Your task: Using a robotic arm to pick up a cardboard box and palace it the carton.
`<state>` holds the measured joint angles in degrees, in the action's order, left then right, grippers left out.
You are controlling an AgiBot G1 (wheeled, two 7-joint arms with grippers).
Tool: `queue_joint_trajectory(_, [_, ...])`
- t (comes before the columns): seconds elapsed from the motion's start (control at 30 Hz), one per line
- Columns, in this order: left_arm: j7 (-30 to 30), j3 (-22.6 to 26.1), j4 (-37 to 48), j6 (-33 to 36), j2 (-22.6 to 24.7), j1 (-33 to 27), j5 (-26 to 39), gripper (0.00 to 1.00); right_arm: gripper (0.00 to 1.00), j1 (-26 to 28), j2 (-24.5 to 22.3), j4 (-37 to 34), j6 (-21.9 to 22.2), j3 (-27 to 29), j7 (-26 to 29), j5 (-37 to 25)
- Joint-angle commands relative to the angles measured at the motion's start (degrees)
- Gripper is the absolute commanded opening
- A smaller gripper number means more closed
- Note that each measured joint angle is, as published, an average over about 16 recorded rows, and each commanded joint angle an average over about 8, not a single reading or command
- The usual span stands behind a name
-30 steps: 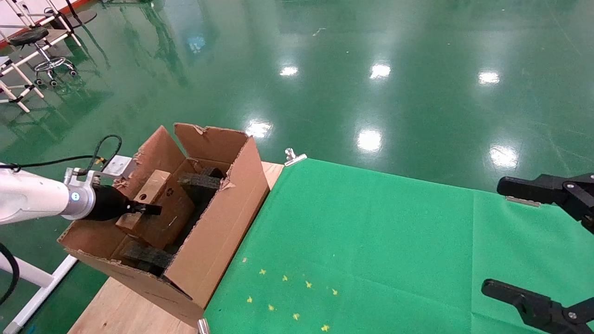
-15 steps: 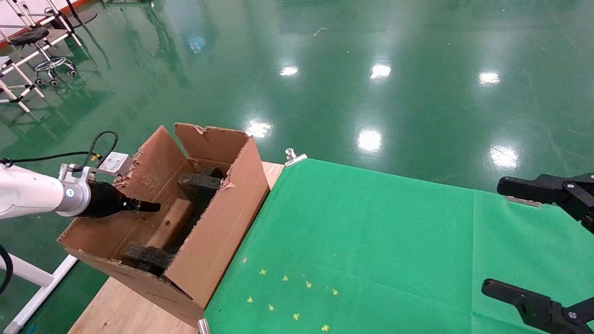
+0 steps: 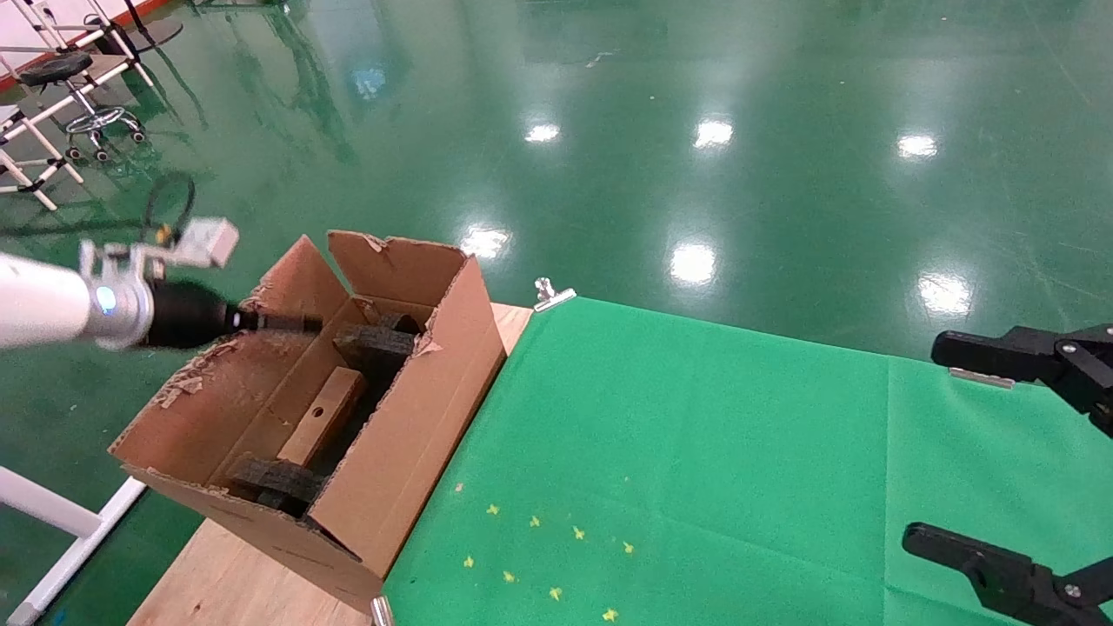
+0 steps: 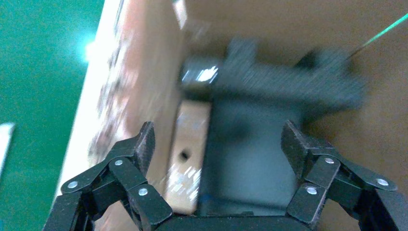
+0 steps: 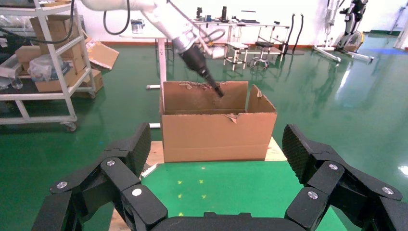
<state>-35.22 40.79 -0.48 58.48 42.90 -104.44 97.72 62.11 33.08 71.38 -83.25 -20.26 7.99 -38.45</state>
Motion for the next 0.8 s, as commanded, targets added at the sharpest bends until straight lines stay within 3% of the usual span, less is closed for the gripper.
queue_joint_trajectory(0.03, [-0.52,-0.54,-0.51,1.74,-0.37,-1.92,-0.77,1.0,1.0,0.0,0.0,0.0,0.0,0.0,0.0,0.0])
queue_joint_trajectory(0.37, [-5.31,-5.52,-1.54,17.47,-1.01,-8.43,-8.21,1.0,1.0,0.0,0.0,0.0,0.0,0.0,0.0,0.0])
queue_joint_trajectory(0.63, [-8.78,-9.13,0.0,29.31,1.02,-8.85,-13.64,1.0,1.0,0.0,0.0,0.0,0.01,0.0,0.0,0.01])
queue_joint_trajectory(0.8, [-9.63,-10.29,0.72,32.55,1.93,-8.72,-15.37,1.0,1.0,-0.01,-0.01,-0.02,0.02,0.0,0.0,0.02])
